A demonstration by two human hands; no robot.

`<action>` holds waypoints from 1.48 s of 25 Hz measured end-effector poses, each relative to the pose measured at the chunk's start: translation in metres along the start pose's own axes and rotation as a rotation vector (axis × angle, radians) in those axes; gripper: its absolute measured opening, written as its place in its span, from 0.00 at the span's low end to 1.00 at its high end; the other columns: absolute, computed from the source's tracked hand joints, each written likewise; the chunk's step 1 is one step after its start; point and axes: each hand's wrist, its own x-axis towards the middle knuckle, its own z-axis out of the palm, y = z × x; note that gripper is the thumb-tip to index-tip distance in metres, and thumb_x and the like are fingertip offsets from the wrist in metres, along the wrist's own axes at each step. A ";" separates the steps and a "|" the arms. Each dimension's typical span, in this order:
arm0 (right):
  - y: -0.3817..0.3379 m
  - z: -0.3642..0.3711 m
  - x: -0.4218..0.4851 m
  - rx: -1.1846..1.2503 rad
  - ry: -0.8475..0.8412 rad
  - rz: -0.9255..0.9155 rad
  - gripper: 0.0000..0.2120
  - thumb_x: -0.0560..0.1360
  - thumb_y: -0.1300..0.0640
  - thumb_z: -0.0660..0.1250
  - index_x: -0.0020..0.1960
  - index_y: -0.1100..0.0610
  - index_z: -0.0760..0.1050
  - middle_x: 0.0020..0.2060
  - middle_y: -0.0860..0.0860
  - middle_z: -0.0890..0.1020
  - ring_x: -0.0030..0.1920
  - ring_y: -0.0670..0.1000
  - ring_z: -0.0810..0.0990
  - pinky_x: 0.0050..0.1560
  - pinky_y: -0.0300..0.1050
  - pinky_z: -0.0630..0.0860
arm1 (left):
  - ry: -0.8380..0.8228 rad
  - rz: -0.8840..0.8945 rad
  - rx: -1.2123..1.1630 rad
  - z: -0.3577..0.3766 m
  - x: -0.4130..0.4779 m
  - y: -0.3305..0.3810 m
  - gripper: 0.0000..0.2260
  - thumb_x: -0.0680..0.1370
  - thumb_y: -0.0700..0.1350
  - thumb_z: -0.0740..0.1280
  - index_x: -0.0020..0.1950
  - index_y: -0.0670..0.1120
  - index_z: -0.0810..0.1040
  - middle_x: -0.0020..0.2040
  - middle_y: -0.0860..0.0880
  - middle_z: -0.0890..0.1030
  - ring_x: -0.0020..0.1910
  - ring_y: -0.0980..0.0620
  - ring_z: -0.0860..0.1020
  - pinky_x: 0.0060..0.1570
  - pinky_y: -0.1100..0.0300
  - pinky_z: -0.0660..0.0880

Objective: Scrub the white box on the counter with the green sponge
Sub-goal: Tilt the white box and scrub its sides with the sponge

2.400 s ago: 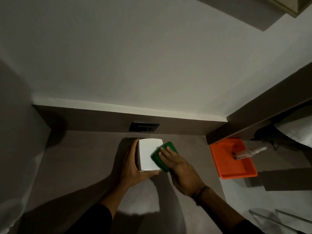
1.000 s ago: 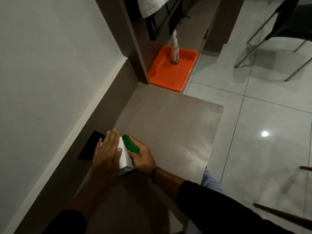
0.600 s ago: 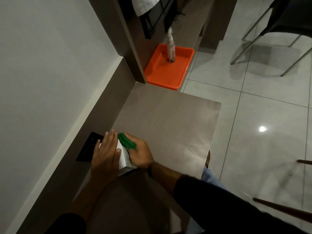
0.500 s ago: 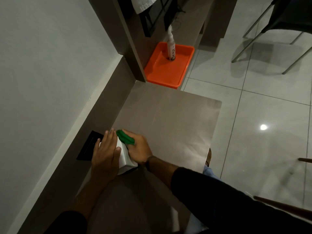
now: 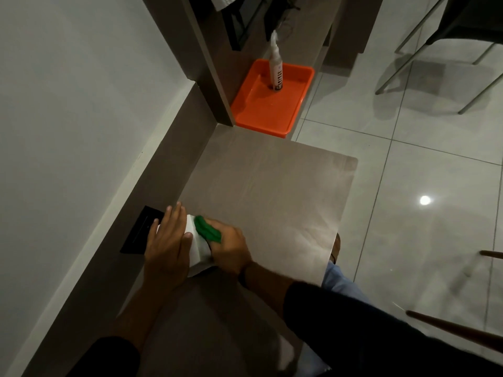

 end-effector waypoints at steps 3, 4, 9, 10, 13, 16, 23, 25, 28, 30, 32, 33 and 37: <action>0.009 0.008 -0.068 -0.064 0.016 0.015 0.26 0.79 0.65 0.64 0.75 0.53 0.69 0.70 0.53 0.76 0.69 0.44 0.70 0.71 0.31 0.60 | -0.001 -0.007 -0.009 -0.001 0.000 0.002 0.24 0.85 0.49 0.52 0.80 0.43 0.64 0.81 0.44 0.65 0.82 0.46 0.61 0.80 0.40 0.59; 0.012 0.009 -0.062 -0.099 0.074 0.014 0.25 0.79 0.65 0.64 0.74 0.53 0.70 0.69 0.53 0.77 0.67 0.44 0.72 0.70 0.30 0.62 | 0.006 -0.002 -0.007 -0.001 -0.001 0.002 0.24 0.85 0.49 0.53 0.80 0.43 0.65 0.81 0.44 0.66 0.82 0.46 0.61 0.80 0.40 0.60; -0.008 0.002 0.048 -0.141 0.098 0.120 0.16 0.77 0.57 0.66 0.64 0.47 0.79 0.56 0.52 0.85 0.55 0.55 0.82 0.58 0.55 0.80 | -0.008 -0.009 0.003 -0.001 0.001 -0.002 0.25 0.85 0.52 0.51 0.80 0.43 0.65 0.81 0.44 0.67 0.81 0.45 0.63 0.79 0.41 0.60; -0.007 0.001 0.054 -0.160 0.102 0.151 0.15 0.77 0.56 0.66 0.62 0.48 0.80 0.55 0.52 0.86 0.53 0.55 0.83 0.56 0.55 0.81 | -0.022 -0.010 -0.002 -0.002 0.001 -0.001 0.25 0.86 0.52 0.50 0.80 0.43 0.65 0.81 0.45 0.66 0.81 0.45 0.62 0.79 0.40 0.60; -0.007 -0.007 0.005 -0.082 0.035 0.230 0.10 0.81 0.50 0.64 0.55 0.53 0.81 0.49 0.52 0.85 0.48 0.53 0.82 0.49 0.51 0.80 | -0.041 -0.025 -0.058 -0.007 0.002 0.003 0.25 0.85 0.51 0.52 0.81 0.44 0.63 0.82 0.44 0.65 0.82 0.46 0.60 0.79 0.40 0.58; 0.000 -0.006 -0.036 -0.185 -0.052 0.252 0.10 0.81 0.54 0.64 0.49 0.58 0.81 0.45 0.55 0.84 0.43 0.49 0.78 0.43 0.43 0.76 | -0.075 -0.002 -0.054 -0.006 -0.002 0.003 0.26 0.85 0.51 0.50 0.82 0.44 0.61 0.83 0.44 0.63 0.83 0.46 0.58 0.80 0.41 0.56; 0.006 -0.011 0.044 -0.229 -0.008 0.363 0.07 0.76 0.56 0.69 0.50 0.56 0.84 0.45 0.55 0.86 0.43 0.54 0.82 0.47 0.49 0.82 | -0.090 -0.016 -0.032 -0.008 0.002 0.003 0.26 0.85 0.52 0.47 0.81 0.43 0.63 0.82 0.42 0.64 0.82 0.44 0.60 0.80 0.40 0.57; 0.013 -0.009 -0.001 -0.210 -0.086 0.430 0.09 0.77 0.53 0.68 0.50 0.57 0.83 0.45 0.56 0.85 0.45 0.56 0.83 0.51 0.56 0.82 | -0.099 -0.023 -0.028 -0.008 0.001 0.003 0.27 0.85 0.52 0.47 0.81 0.42 0.64 0.82 0.42 0.65 0.82 0.43 0.60 0.80 0.40 0.57; 0.007 -0.010 -0.013 -0.211 -0.129 0.470 0.08 0.77 0.53 0.68 0.50 0.56 0.82 0.46 0.55 0.85 0.47 0.55 0.83 0.54 0.56 0.82 | -0.100 -0.017 -0.022 -0.009 0.004 0.002 0.27 0.85 0.52 0.46 0.80 0.42 0.64 0.82 0.42 0.65 0.82 0.43 0.60 0.80 0.41 0.57; -0.008 -0.015 0.031 -0.253 -0.078 0.416 0.09 0.76 0.55 0.70 0.54 0.56 0.83 0.49 0.56 0.85 0.49 0.57 0.83 0.53 0.50 0.81 | -0.099 -0.022 -0.020 -0.009 0.004 0.003 0.27 0.85 0.52 0.46 0.81 0.42 0.64 0.82 0.42 0.65 0.82 0.43 0.60 0.80 0.41 0.57; -0.023 -0.018 0.066 -0.318 -0.095 0.399 0.15 0.75 0.57 0.71 0.62 0.55 0.81 0.54 0.56 0.85 0.52 0.58 0.83 0.52 0.47 0.81 | -0.096 -0.020 -0.026 -0.009 0.004 0.002 0.27 0.85 0.52 0.46 0.81 0.43 0.63 0.82 0.42 0.65 0.82 0.44 0.60 0.80 0.41 0.57; -0.023 -0.018 0.072 -0.331 -0.096 0.394 0.16 0.75 0.57 0.71 0.63 0.55 0.80 0.55 0.56 0.85 0.51 0.58 0.83 0.52 0.48 0.81 | -0.095 -0.018 -0.025 -0.009 0.003 0.002 0.27 0.85 0.52 0.46 0.81 0.43 0.64 0.82 0.42 0.66 0.82 0.44 0.61 0.79 0.42 0.57; -0.015 -0.013 0.024 -0.227 -0.050 0.443 0.08 0.77 0.58 0.68 0.54 0.55 0.83 0.48 0.54 0.85 0.47 0.54 0.83 0.52 0.56 0.83 | -0.079 -0.017 -0.044 -0.011 0.002 0.003 0.25 0.85 0.50 0.48 0.81 0.43 0.64 0.82 0.43 0.65 0.82 0.44 0.61 0.80 0.41 0.58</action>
